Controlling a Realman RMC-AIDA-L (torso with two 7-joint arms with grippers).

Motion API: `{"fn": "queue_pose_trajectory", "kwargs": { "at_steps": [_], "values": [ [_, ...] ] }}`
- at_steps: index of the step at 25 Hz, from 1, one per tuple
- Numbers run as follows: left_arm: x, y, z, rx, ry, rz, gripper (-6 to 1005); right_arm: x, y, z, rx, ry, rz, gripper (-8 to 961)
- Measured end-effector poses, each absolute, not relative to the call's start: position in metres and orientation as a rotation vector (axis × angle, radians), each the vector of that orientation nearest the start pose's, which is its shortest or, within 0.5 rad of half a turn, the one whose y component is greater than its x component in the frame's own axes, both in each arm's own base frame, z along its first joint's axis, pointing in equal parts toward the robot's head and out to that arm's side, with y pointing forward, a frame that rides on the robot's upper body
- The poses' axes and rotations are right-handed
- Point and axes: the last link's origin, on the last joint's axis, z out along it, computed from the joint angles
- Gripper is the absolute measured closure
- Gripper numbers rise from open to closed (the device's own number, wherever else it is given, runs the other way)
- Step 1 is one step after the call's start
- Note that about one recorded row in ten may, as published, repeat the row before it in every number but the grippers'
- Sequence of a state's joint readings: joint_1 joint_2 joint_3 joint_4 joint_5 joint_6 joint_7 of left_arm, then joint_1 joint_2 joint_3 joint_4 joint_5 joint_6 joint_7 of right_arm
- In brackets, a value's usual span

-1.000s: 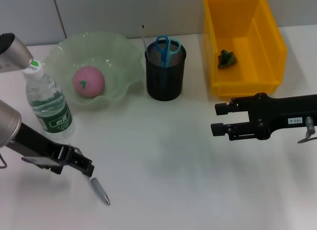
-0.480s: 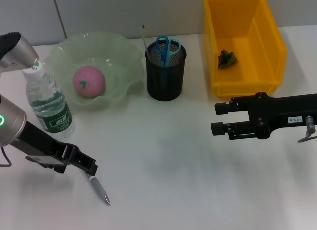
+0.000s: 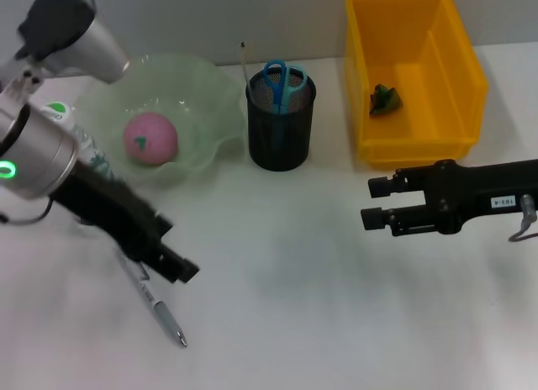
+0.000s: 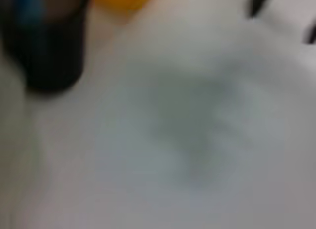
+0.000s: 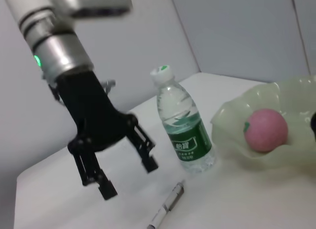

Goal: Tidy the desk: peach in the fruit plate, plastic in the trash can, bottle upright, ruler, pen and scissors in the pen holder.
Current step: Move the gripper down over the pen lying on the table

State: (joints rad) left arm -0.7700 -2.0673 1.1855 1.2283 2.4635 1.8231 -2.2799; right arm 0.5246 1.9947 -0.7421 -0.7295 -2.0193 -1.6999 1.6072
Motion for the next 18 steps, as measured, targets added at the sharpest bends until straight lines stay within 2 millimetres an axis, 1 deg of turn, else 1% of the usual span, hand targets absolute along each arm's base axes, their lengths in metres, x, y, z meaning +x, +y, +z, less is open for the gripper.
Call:
{"fn": "queue_pose_trajectory", "kwargs": {
  "at_steps": [2, 6, 7, 8, 9, 10, 13, 14, 15, 16, 18],
  "values": [
    [-0.133, 0.355, 0.015, -3.036, -0.486, 0.458, 158, 0.262, 0.328, 0.038, -2.837, 0.833, 0.611, 266],
    [-0.112, 0.357, 0.016, -3.104, -0.012, 0.503, 160, 0.260, 0.333, 0.044, -2.857, 0.884, 0.542, 267],
    [-0.112, 0.357, 0.016, -3.104, -0.012, 0.503, 162, 0.259, 0.335, 0.047, -2.863, 0.897, 0.527, 267],
    [-0.108, 0.357, 0.015, -3.107, 0.085, 0.520, 165, 0.258, 0.337, 0.050, -2.870, 0.908, 0.512, 267],
    [-0.108, 0.357, 0.015, -3.107, 0.085, 0.520, 167, 0.256, 0.339, 0.053, -2.875, 0.920, 0.494, 267],
    [-0.102, 0.354, 0.013, -3.106, 0.247, 0.557, 169, 0.254, 0.342, 0.056, -2.877, 0.932, 0.474, 267],
    [-0.102, 0.354, 0.013, -3.106, 0.247, 0.557, 169, 0.250, 0.349, 0.062, -2.875, 0.959, 0.446, 267],
    [-0.091, 0.343, 0.005, -3.069, 0.680, 0.659, 169, 0.248, 0.351, 0.064, -2.875, 0.966, 0.446, 267],
    [-0.090, 0.340, 0.003, -3.051, 0.816, 0.676, 169, 0.247, 0.352, 0.065, -2.875, 0.972, 0.446, 267],
    [-0.090, 0.338, 0.002, -3.041, 0.898, 0.682, 169, 0.245, 0.353, 0.066, -2.874, 0.976, 0.446, 266],
    [-0.090, 0.338, 0.002, -3.041, 0.898, 0.682, 169, 0.242, 0.356, 0.069, -2.868, 0.992, 0.450, 266]
  ]
}}
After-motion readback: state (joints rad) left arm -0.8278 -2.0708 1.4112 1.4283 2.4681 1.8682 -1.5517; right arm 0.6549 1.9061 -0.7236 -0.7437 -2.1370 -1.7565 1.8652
